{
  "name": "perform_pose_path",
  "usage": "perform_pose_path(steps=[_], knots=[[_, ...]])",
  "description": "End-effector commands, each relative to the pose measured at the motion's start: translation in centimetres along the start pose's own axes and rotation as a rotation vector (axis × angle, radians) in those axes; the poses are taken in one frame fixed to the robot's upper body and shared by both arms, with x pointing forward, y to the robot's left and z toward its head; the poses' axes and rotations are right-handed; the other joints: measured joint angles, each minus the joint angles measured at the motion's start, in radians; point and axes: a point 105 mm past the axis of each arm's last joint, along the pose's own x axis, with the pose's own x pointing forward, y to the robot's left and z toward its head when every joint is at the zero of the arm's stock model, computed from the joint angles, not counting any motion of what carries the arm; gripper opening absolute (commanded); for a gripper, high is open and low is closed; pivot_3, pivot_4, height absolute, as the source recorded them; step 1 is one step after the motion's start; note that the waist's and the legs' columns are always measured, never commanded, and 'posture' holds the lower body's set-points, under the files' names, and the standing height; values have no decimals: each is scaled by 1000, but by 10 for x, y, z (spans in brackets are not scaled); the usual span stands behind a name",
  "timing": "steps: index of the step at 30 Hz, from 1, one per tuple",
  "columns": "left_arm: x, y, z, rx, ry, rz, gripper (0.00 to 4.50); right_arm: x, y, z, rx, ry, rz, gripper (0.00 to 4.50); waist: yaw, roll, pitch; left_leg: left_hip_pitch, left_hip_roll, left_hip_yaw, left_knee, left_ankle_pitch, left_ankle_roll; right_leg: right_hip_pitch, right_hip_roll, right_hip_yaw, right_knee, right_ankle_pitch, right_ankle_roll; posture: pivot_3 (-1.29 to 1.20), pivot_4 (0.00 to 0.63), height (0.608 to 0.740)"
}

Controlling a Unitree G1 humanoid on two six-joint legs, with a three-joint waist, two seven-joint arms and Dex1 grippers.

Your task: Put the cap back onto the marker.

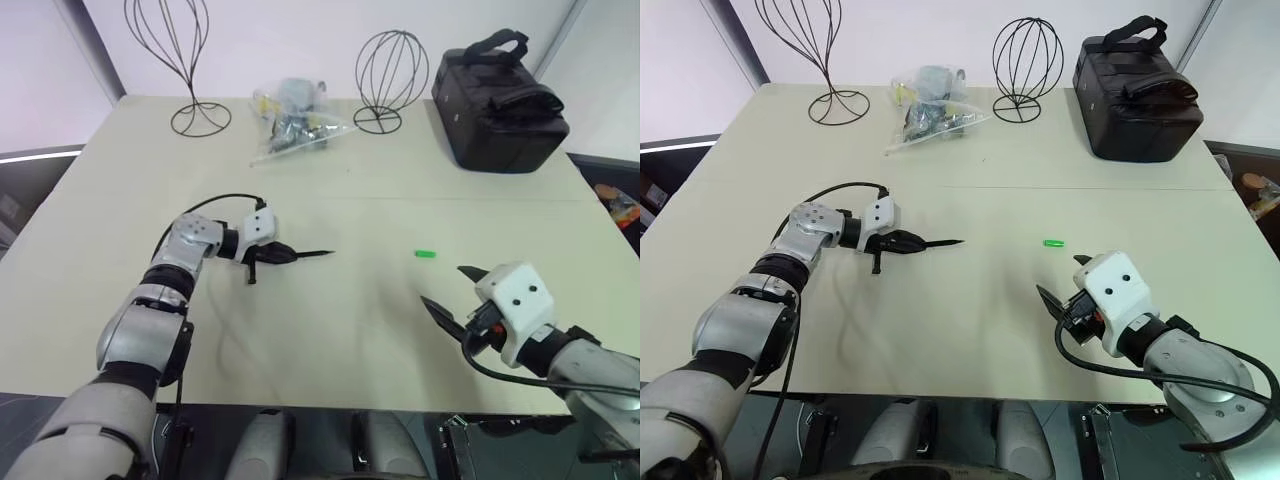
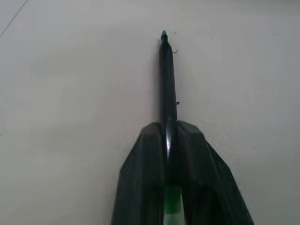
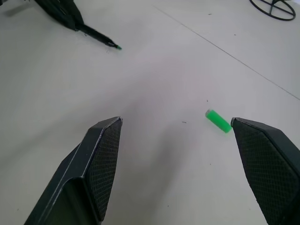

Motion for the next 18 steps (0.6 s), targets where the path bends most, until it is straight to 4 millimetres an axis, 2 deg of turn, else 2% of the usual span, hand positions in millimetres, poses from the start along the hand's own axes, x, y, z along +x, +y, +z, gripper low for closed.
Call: perform_pose_path(steps=[1, 6, 14, 18], knots=[[-3, -5, -13, -37, 36, -9, 92, -6, -1, 9, -41, -26, -5, 3807, 0, 0, 0, 0, 0, 0, 0, 0, 0, 0, 0, 0, 0, 0, 0, 0, 150, 740], [-4, -3, -9, -22, 18, 2, 92, -7, -4, 9, -54, -19, -3, 3807, 0, 0, 0, 0, 0, 0, 0, 0, 0, 0, 0, 0, 0, 0, 0, 0, 150, 740], [-14, 14, 33, 175, -134, 76, 92, -10, -19, 5, -75, 3, -9, 3807, 1, -1, 0, -2, 0, 0, 0, 0, 0, -2, 0, 0, 0, 0, 0, 0, 150, 740], [-21, 16, 50, 254, -193, 88, 92, -5, -34, 1, -90, 10, -9, 3807, 1, -1, 0, -3, 0, 0, 0, 0, 0, -3, -1, 0, 0, 0, 0, 0, 150, 740]])
